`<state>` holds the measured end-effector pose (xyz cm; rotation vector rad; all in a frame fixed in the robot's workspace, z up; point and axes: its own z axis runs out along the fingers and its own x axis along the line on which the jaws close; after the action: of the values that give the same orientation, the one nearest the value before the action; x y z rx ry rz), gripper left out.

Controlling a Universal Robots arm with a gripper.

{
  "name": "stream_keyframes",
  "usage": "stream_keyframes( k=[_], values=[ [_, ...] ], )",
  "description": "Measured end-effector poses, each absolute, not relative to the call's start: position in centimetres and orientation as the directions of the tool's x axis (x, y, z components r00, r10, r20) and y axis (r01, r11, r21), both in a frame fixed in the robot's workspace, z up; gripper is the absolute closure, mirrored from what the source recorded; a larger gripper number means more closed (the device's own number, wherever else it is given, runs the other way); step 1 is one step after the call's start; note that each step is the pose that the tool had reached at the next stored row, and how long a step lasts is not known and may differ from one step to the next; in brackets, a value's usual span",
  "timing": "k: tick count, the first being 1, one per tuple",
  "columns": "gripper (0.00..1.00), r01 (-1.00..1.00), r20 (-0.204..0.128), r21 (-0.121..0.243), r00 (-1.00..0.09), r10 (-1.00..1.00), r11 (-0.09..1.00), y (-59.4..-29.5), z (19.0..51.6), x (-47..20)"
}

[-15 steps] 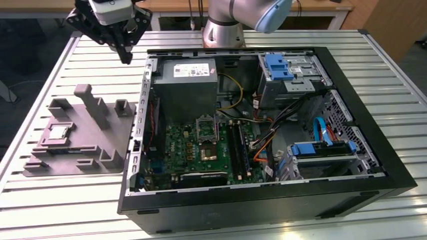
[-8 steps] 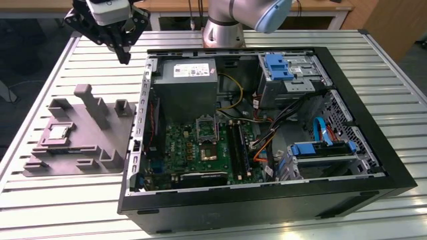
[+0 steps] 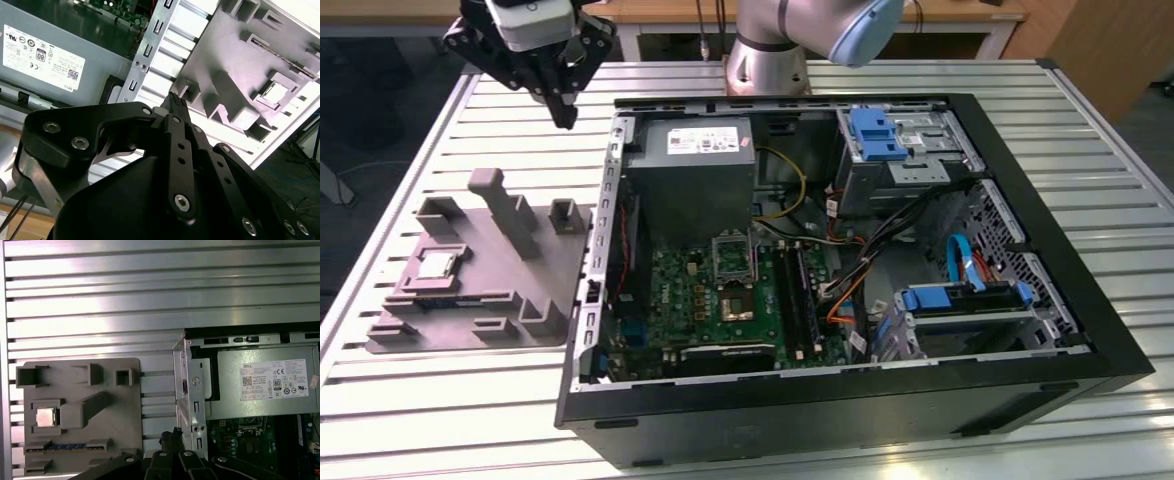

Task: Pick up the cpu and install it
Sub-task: 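Reach for the cpu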

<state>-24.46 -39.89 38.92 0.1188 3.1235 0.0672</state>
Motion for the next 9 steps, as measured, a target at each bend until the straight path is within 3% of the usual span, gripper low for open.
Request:
stream_keyframes(
  k=[9],
  values=[
    [0.89, 0.076, -0.013, 0.044, -0.997, 0.076, 0.996, -39.89, 38.90, -25.05]
  ],
)
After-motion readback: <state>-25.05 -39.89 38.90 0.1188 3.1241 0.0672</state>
